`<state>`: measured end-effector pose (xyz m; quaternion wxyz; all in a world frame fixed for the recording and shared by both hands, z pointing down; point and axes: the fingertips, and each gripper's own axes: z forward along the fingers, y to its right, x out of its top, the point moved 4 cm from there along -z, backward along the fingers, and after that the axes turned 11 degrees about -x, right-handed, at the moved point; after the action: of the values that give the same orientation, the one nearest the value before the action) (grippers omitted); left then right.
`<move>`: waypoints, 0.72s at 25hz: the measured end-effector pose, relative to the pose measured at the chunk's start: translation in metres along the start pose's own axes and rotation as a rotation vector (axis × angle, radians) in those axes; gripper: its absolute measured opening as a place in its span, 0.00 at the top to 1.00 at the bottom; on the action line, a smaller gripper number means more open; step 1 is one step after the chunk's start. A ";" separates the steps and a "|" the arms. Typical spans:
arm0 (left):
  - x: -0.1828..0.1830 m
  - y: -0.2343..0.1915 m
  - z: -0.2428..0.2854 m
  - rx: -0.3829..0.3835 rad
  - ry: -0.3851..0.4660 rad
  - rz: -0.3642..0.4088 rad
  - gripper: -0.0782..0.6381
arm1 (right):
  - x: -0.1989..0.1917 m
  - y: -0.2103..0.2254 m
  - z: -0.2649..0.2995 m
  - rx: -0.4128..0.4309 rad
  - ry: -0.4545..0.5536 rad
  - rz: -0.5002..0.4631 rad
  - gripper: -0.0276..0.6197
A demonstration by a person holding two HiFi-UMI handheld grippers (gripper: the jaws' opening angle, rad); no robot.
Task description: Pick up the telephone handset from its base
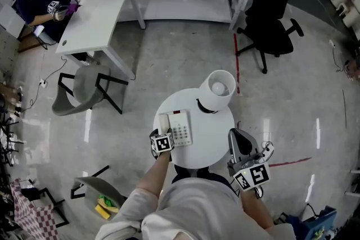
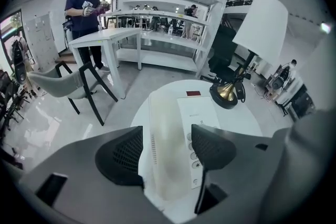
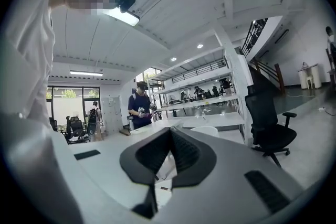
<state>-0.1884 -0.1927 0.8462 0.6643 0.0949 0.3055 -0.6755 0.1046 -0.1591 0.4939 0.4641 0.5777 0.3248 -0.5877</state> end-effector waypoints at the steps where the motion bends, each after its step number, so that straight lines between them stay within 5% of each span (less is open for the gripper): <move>1: 0.000 -0.001 0.002 0.002 -0.007 -0.002 0.48 | -0.001 0.001 0.001 -0.003 -0.002 0.001 0.95; 18: -0.009 -0.005 0.030 0.009 -0.057 -0.015 0.48 | -0.010 0.014 0.005 -0.028 -0.023 0.008 0.95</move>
<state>-0.1843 -0.2016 0.8763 0.6672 0.0762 0.2841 -0.6843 0.1143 -0.1667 0.5061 0.4783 0.5656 0.3254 -0.5877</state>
